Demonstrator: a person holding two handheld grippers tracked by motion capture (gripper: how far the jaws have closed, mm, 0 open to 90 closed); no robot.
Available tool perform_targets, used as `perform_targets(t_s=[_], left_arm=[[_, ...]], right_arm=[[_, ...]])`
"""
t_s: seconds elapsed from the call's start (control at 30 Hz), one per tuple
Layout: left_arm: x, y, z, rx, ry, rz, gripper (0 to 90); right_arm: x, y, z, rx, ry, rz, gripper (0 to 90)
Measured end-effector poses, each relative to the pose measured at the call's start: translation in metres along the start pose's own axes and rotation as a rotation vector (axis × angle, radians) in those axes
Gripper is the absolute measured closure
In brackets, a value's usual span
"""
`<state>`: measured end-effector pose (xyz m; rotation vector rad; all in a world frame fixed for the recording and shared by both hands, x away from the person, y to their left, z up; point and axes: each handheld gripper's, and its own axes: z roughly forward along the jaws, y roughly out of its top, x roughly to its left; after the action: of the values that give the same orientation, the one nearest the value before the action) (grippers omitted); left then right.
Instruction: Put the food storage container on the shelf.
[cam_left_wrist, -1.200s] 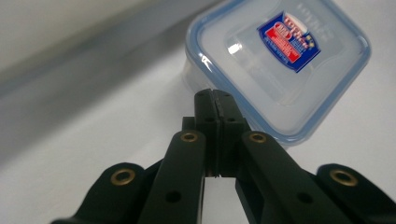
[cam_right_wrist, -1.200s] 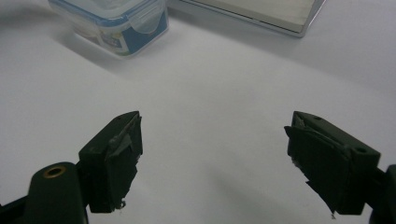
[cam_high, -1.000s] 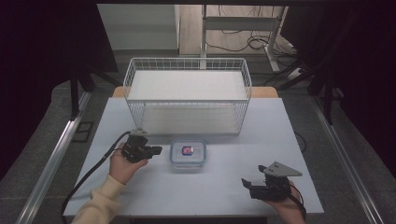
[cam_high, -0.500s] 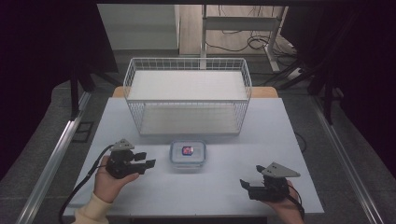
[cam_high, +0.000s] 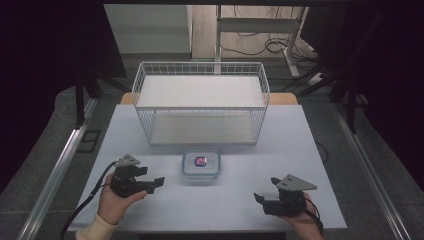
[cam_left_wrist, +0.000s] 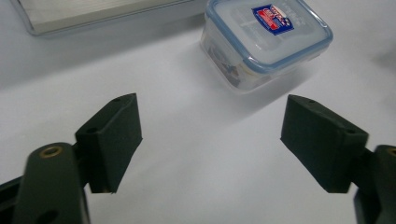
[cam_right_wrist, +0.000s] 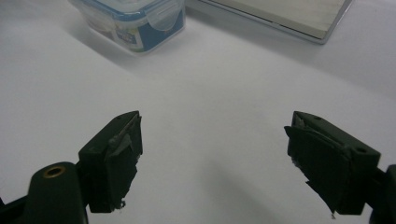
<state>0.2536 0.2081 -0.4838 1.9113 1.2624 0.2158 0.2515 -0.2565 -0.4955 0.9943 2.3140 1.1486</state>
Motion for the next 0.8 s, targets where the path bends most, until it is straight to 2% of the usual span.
perform_targets(t_s=[0.3,0.33,0.43,0.7,0.8], left_arm=[[0.001,0.002,0.005,-0.011,-0.042,-0.031,14.7],[0.001,0.002,0.007,-0.008,-0.056,-0.037,14.5],[0.001,0.002,0.008,-0.001,-0.065,-0.04,14.4],[0.006,0.007,0.009,-0.024,-0.072,-0.052,16.4],[0.007,0.01,0.01,-0.03,-0.074,-0.053,17.4]], right_arm=[[0.005,0.004,0.002,-0.027,0.026,0.026,19.2],[0.005,0.006,0.004,-0.022,0.049,0.044,19.7],[0.006,0.009,0.006,-0.016,0.071,0.06,19.7],[0.005,0.019,0.015,0.013,0.117,0.097,19.2],[0.005,0.028,0.019,0.011,0.14,0.129,18.5]])
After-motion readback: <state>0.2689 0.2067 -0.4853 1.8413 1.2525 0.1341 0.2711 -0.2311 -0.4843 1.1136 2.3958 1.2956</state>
